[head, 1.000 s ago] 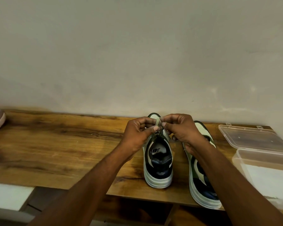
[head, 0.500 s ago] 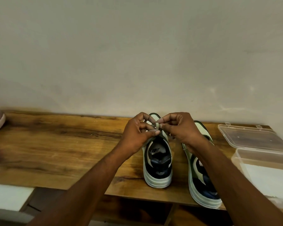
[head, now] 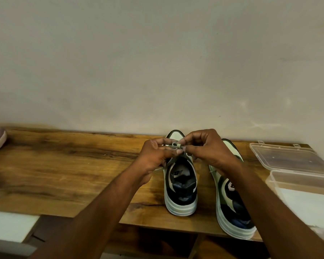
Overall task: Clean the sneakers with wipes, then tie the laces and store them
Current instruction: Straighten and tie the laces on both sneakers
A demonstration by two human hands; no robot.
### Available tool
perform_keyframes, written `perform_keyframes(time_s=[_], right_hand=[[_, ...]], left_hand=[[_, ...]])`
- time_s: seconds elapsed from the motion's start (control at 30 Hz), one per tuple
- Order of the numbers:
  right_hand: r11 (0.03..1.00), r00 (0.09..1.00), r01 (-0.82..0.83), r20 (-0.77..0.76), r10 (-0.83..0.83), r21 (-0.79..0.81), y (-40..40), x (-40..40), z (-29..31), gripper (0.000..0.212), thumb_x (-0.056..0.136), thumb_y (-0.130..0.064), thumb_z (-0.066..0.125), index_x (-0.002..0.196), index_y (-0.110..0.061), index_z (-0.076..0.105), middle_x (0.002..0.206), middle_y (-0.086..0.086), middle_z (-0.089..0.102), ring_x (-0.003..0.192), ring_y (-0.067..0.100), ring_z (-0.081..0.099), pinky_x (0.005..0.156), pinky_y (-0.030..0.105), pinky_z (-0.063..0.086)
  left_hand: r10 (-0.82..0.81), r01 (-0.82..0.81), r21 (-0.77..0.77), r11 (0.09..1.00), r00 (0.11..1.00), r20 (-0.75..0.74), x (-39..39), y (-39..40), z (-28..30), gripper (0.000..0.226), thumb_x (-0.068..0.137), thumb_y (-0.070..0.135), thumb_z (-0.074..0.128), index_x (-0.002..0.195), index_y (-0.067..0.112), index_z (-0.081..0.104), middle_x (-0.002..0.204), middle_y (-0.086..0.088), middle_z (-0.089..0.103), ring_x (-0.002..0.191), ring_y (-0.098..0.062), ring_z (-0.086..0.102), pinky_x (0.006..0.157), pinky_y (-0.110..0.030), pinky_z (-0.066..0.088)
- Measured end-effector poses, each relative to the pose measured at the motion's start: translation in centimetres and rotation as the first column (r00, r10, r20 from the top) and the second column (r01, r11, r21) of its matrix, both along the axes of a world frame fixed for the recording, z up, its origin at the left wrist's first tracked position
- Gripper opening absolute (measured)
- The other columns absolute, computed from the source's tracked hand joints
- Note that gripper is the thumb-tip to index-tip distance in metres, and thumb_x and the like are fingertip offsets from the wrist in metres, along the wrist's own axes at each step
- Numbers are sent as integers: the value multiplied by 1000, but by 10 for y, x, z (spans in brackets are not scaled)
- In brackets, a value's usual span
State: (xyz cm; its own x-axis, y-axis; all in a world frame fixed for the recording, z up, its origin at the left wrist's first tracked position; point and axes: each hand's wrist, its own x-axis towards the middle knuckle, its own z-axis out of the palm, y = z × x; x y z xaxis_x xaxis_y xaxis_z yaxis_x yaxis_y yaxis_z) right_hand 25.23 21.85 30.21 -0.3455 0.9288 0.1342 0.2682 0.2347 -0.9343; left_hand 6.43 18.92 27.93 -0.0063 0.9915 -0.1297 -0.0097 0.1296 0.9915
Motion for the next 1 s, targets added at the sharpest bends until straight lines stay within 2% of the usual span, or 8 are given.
perform_keyframes(time_s=[0.1,0.23,0.33,0.5,0.63,0.73,0.83,1.0], right_hand=[[998,997,-24,-69,20,-60,-2,1,2,11,82,-5,82,92,-8,81,79,9,77,68,14,68,55,19,50],[999,997,15,-76,-18,-46,-3,-2,0,13,82,-19,86,91,-11,81,78,8,77,65,14,68,55,28,52],[994,993,90,-74,-94,-62,0,-6,-4,12,86,-20,82,90,-10,79,74,7,76,61,15,65,56,33,51],[987,984,148,-86,-153,-61,1,-9,-8,10,90,-16,78,93,-7,77,70,4,73,56,8,63,51,24,48],[981,981,193,-12,-193,0,3,-12,-13,10,87,-21,82,91,-12,78,74,3,76,54,1,63,54,20,48],[964,964,264,13,-264,22,4,-15,-17,15,82,-26,86,88,-18,76,70,2,76,58,9,70,56,26,50],[948,949,316,3,-317,32,4,-17,-20,21,79,-29,88,86,-20,71,69,2,76,64,15,74,62,33,58],[958,960,278,-6,-279,73,3,-20,-20,5,85,-23,83,84,-19,79,72,-3,77,69,13,75,75,42,64]], left_hand=[[22,-22,0,1000,1000,9,1,0,-1,31,79,12,87,105,6,72,92,-16,79,75,-20,68,48,-23,38],[63,-63,-4,998,998,8,5,-1,-1,22,81,12,86,97,9,70,86,-15,78,55,-11,59,45,-24,35],[77,-77,14,997,997,12,6,-2,-1,21,81,12,86,92,10,68,85,-13,79,55,-11,62,45,-23,37],[84,-85,29,996,996,43,6,-2,0,19,80,13,87,88,12,70,82,-11,78,56,-12,65,46,-23,40],[135,-137,69,988,990,32,8,-4,3,15,80,8,86,89,6,74,75,-8,77,52,-6,63,46,-20,42],[173,-180,108,978,982,70,10,-6,4,15,79,-3,84,89,-4,73,68,-5,74,50,-2,64,45,-12,43],[193,-203,124,971,977,90,10,-6,2,14,78,-5,84,87,-5,74,71,-8,75,51,-3,65,47,-11,44],[250,-260,121,958,964,95,11,-4,0,19,77,-1,86,92,-7,75,82,-15,78,56,-5,68,48,-12,45]])
